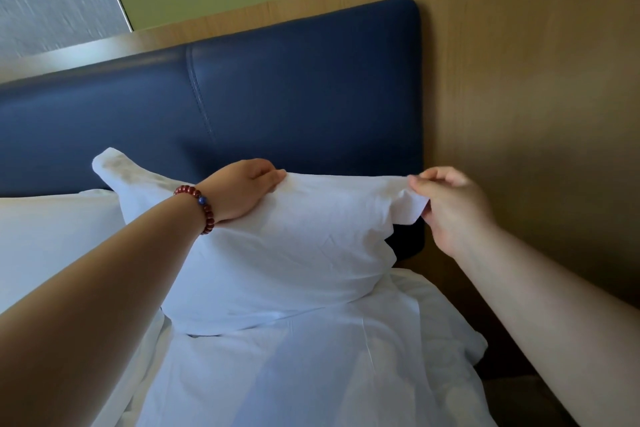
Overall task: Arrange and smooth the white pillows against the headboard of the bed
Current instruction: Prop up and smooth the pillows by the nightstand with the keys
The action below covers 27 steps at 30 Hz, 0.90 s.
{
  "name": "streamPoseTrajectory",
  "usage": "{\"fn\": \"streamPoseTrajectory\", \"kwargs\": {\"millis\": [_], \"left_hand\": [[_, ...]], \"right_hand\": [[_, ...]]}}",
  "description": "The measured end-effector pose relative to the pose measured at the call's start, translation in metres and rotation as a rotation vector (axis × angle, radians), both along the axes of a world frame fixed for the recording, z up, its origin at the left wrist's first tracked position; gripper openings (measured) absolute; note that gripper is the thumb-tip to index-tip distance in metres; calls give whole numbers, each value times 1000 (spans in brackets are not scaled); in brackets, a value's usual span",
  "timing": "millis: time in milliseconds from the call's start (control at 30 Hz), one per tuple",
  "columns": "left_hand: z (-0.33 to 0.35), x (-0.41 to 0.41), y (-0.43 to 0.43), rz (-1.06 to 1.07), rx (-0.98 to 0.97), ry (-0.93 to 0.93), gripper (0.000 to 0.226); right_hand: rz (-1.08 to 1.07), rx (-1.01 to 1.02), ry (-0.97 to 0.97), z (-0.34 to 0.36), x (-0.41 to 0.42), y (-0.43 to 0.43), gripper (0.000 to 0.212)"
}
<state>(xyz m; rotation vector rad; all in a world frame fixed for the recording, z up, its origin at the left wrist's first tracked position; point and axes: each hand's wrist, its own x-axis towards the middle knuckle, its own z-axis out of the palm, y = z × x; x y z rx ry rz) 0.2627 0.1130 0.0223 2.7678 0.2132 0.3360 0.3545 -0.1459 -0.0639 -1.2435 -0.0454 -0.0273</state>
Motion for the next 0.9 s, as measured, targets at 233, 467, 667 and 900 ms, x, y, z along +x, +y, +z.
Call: {"fn": "streamPoseTrajectory", "kwargs": {"millis": [233, 467, 667, 900], "left_hand": [[-2, 9, 2, 22, 24, -3, 30], [-5, 12, 6, 32, 13, -7, 31], [-5, 20, 7, 28, 62, -6, 37], [-4, 29, 19, 14, 46, -19, 34]], "right_hand": [[-210, -403, -545, 23, -16, 5, 21], [199, -1244, -1040, 47, -31, 53, 48], [-311, -1226, -1122, 54, -19, 58, 64], [213, -1419, -1000, 43, -25, 105, 66]]}}
